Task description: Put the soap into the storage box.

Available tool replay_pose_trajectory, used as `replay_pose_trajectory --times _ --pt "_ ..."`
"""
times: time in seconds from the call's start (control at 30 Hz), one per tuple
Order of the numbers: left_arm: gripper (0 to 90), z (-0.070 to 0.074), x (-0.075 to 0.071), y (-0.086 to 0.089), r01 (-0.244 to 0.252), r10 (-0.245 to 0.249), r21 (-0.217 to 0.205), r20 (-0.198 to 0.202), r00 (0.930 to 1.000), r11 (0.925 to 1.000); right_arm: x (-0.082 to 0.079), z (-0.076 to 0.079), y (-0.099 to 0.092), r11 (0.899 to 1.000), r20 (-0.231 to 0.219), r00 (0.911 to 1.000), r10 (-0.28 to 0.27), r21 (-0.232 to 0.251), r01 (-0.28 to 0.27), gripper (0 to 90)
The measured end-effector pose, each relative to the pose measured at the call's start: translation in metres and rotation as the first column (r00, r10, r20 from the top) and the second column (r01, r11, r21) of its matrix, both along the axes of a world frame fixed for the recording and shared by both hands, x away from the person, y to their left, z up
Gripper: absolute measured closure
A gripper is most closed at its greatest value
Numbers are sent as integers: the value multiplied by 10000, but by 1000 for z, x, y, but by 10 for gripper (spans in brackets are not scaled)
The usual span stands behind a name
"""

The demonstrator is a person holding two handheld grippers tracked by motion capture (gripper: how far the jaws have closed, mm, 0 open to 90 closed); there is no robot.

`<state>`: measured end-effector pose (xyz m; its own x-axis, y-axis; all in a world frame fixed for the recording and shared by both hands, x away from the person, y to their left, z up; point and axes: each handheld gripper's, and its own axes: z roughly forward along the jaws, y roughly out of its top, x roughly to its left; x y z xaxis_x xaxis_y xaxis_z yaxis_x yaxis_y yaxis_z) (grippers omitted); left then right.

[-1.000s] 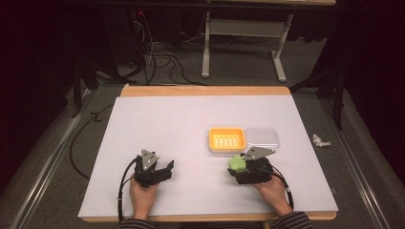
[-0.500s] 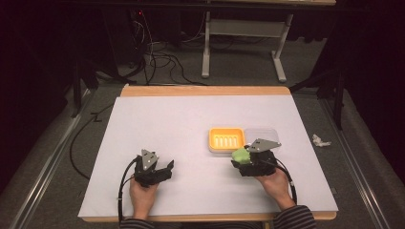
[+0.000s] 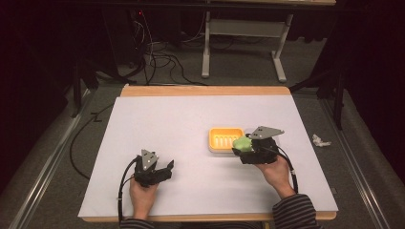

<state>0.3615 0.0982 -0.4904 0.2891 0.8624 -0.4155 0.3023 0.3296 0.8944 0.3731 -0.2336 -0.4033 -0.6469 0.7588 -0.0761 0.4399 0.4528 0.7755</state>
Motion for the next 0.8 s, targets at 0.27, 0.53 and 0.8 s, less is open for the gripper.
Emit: replay_pose_trajectory --times 0.27,0.53,0.8 --pt "217 0 0 0 3 -3 3 -2 10000 10000 18 1 3 10000 -126 9999 -38 83 39 261" --pt "217 0 0 0 8 -8 2 1 10000 10000 34 -1 8 9995 -371 9990 -230 205 237 261" --pt "217 0 0 0 25 -25 7 0 10000 10000 46 -11 13 9988 -636 9972 -394 273 412 261"
